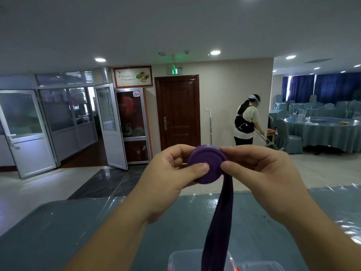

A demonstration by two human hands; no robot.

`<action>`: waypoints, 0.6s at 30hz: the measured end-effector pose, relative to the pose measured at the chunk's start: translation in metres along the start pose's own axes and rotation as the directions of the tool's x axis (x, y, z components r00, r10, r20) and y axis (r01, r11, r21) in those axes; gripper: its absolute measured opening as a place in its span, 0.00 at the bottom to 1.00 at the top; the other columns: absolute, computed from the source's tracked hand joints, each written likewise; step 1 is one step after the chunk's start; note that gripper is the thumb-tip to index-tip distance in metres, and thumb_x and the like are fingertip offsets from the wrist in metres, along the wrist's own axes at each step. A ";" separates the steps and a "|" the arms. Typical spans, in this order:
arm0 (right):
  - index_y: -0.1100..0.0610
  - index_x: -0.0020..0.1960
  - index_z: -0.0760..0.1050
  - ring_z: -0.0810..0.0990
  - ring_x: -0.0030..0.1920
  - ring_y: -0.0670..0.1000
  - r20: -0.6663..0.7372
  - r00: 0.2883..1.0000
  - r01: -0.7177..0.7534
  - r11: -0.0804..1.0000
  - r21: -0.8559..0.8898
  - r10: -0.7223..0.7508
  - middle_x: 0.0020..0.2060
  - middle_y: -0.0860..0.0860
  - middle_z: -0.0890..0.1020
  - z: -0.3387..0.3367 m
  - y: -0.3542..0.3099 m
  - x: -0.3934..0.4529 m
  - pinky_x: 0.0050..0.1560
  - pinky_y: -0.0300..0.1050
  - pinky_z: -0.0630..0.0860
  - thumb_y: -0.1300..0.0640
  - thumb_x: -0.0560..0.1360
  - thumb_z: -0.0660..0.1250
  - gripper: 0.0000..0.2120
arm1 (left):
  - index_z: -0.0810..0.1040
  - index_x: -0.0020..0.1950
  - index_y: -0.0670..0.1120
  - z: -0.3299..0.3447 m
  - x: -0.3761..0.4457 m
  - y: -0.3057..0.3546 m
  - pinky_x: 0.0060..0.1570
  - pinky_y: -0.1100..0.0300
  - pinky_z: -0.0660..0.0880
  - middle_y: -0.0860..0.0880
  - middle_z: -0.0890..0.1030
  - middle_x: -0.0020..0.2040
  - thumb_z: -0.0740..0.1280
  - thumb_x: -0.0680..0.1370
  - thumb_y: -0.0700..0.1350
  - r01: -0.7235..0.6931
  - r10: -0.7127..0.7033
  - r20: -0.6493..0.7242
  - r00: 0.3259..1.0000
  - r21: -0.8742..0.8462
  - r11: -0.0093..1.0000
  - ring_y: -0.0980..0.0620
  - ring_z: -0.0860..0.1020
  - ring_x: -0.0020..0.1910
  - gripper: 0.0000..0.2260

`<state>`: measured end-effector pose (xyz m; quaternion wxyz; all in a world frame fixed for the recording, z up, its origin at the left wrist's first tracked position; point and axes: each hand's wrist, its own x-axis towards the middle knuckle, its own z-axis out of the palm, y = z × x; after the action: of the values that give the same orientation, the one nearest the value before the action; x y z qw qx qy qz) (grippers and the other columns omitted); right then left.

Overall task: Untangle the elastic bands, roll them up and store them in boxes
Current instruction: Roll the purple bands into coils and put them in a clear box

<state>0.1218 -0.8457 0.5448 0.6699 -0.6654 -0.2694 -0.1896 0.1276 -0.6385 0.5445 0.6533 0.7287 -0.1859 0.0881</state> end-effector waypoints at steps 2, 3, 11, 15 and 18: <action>0.50 0.50 0.87 0.89 0.48 0.48 0.034 0.999 -0.005 0.998 -0.055 0.007 0.45 0.48 0.90 -0.001 -0.002 0.000 0.53 0.39 0.83 0.57 0.65 0.76 0.13 | 0.83 0.60 0.51 -0.004 0.001 0.002 0.60 0.48 0.82 0.48 0.88 0.53 0.79 0.72 0.43 -0.006 0.000 0.050 0.999 0.120 0.993 0.48 0.86 0.54 0.17; 0.49 0.49 0.87 0.89 0.47 0.48 0.048 0.999 0.000 0.996 -0.084 0.004 0.44 0.48 0.90 -0.001 -0.002 0.000 0.53 0.39 0.83 0.56 0.65 0.76 0.13 | 0.84 0.60 0.51 -0.007 0.002 0.003 0.60 0.49 0.82 0.49 0.88 0.53 0.78 0.73 0.41 -0.018 0.004 0.082 0.997 0.170 0.985 0.49 0.86 0.54 0.17; 0.52 0.54 0.86 0.89 0.49 0.52 0.038 0.999 0.021 1.000 0.021 -0.022 0.46 0.51 0.90 0.001 -0.004 0.000 0.54 0.42 0.84 0.56 0.64 0.77 0.18 | 0.83 0.62 0.47 -0.007 -0.002 0.002 0.55 0.54 0.81 0.44 0.87 0.56 0.76 0.72 0.44 -0.013 0.017 0.049 0.999 -0.087 0.996 0.45 0.86 0.56 0.19; 0.51 0.54 0.86 0.89 0.50 0.50 0.093 0.996 0.002 0.999 -0.040 0.002 0.47 0.49 0.90 -0.003 -0.009 0.002 0.54 0.42 0.84 0.58 0.65 0.76 0.17 | 0.83 0.61 0.47 -0.007 -0.001 0.006 0.53 0.54 0.82 0.44 0.88 0.54 0.77 0.71 0.41 -0.003 0.004 0.066 0.998 -0.026 1.000 0.46 0.87 0.53 0.19; 0.50 0.54 0.86 0.89 0.51 0.49 0.111 0.994 0.026 0.996 -0.085 -0.016 0.47 0.47 0.90 -0.002 -0.011 0.002 0.54 0.41 0.84 0.57 0.66 0.76 0.16 | 0.84 0.59 0.49 -0.012 -0.001 0.014 0.56 0.54 0.83 0.48 0.88 0.52 0.79 0.71 0.42 -0.071 0.058 0.081 0.995 0.163 0.984 0.49 0.87 0.53 0.17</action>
<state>0.1169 -0.8481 0.5543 0.6226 -0.7002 -0.3045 -0.1712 0.1227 -0.6279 0.5590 0.5797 0.7768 -0.2260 0.0967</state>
